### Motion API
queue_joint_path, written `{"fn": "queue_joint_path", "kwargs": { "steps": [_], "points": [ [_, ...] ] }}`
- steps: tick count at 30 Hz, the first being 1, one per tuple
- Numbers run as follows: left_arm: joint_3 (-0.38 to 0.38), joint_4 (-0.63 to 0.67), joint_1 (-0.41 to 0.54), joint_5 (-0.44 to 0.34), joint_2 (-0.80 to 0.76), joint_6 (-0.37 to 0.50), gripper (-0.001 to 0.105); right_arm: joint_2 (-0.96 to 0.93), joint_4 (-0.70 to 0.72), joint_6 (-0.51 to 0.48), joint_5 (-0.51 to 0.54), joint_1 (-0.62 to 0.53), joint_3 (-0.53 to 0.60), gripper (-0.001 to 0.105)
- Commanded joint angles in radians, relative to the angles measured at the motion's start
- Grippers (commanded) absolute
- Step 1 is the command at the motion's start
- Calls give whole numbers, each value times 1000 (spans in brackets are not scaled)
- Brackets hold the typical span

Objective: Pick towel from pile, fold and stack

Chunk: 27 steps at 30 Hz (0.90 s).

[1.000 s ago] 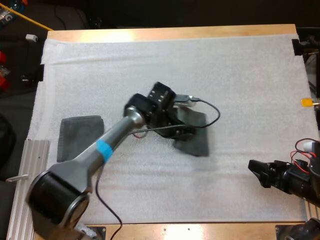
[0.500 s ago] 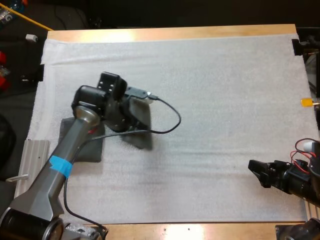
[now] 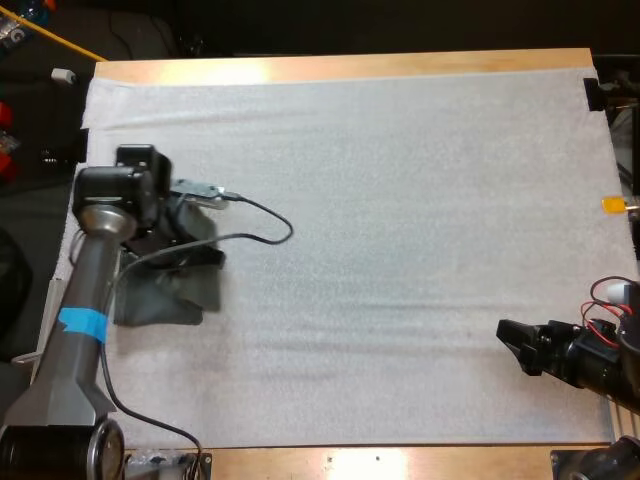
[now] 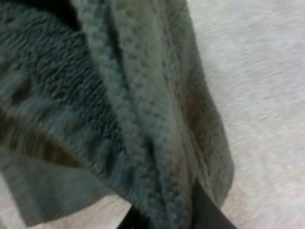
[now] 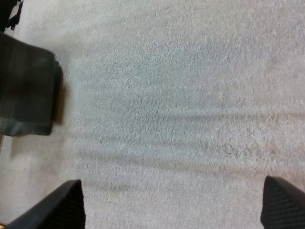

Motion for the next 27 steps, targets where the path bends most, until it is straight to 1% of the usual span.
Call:
{"fn": "queue_joint_path", "kwargs": {
  "steps": [1,5,11,14,19,20,22,24,25,26,27],
  "points": [
    [-3,8,13,-15,-7,11,0,0,2,-5,-5,0,-3,72],
    [-3,8,51,-15,-7,11,0,0,2,-5,-5,0,-3,72],
    [-2,8,55,-19,8,28,0,0,2,-5,-5,0,-3,72],
    [-2,13,55,-51,26,28,0,0,2,-5,-5,0,-3,72],
    [-2,9,55,-155,44,28,1,0,2,-5,-28,0,-3,72],
    [-2,6,55,-171,44,28,3,0,2,-5,-28,0,-3,72],
    [-2,-2,55,-171,44,28,11,0,2,-5,-28,0,-3,72],
    [-2,-6,55,-171,44,28,27,0,2,-5,-28,0,-3,72],
    [-2,-6,55,-171,44,28,32,0,2,-5,-28,0,-3,72],
    [-2,-6,55,-171,44,28,42,0,2,-5,-28,0,-3,72],
    [-2,-6,55,-171,44,28,47,0,2,-5,-28,0,-3,72]
  ]
}}
